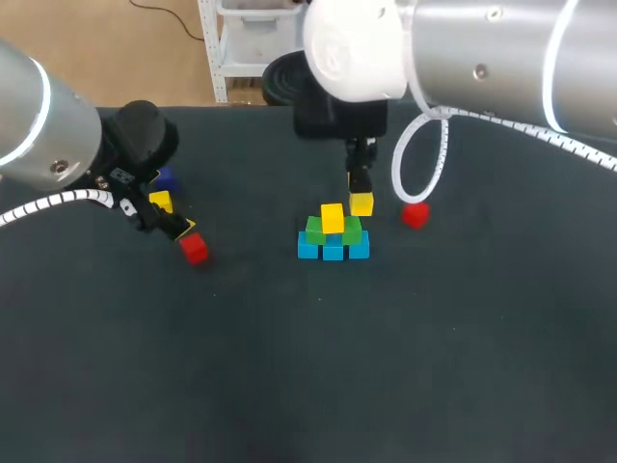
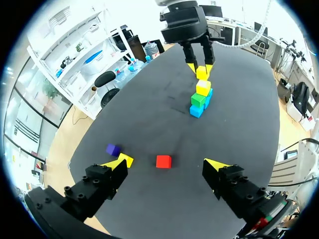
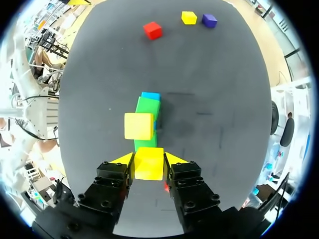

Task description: Place the blue cubes, place green cubes on the blue cubes, place the yellow cubes on the green cubes, then place the red cubes on the yellow cubes, and place purple cube on the red cubes.

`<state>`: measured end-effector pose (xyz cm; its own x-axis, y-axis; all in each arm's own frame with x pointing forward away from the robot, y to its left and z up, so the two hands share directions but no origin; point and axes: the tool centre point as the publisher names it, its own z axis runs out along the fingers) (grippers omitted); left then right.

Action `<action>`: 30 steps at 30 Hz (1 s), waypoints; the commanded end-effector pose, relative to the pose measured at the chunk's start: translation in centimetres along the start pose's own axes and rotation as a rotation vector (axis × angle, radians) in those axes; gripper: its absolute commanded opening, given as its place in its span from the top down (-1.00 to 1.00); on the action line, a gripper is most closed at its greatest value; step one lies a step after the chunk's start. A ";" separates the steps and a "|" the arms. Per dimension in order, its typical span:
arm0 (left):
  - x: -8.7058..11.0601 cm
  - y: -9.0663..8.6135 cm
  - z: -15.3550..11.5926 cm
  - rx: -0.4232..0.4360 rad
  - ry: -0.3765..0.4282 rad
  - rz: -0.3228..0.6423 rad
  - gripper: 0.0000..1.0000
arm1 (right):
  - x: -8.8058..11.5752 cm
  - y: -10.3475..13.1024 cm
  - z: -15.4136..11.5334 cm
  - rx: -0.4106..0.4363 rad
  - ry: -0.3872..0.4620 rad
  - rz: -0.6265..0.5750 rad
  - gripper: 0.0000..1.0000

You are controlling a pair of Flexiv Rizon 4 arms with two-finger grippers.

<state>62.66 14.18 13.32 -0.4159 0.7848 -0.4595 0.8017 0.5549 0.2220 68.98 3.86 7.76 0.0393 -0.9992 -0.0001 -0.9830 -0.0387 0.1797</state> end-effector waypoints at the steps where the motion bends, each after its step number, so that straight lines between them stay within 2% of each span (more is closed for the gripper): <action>1: 0.1 0.1 0.0 0.003 -0.003 0.002 -1.00 | 0.3 0.1 0.2 -0.007 -0.006 -0.005 0.62; 16: 0.1 0.1 0.0 0.003 -0.003 0.002 -1.00 | 0.1 0.2 0.8 -0.031 -0.019 -0.017 0.58; 22: 0.1 0.1 0.0 0.003 -0.003 0.002 -1.00 | -0.1 0.4 1.0 -0.035 -0.007 -0.021 0.67; 30: 0.1 0.1 0.0 0.003 -0.003 0.002 -1.00 | -0.5 0.9 0.9 -0.040 0.011 -0.029 0.69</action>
<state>62.66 14.18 13.32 -0.4159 0.7848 -0.4595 0.8017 0.5549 0.2220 68.10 4.20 6.93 0.0696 -0.9976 0.0015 -0.9729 -0.0676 0.2213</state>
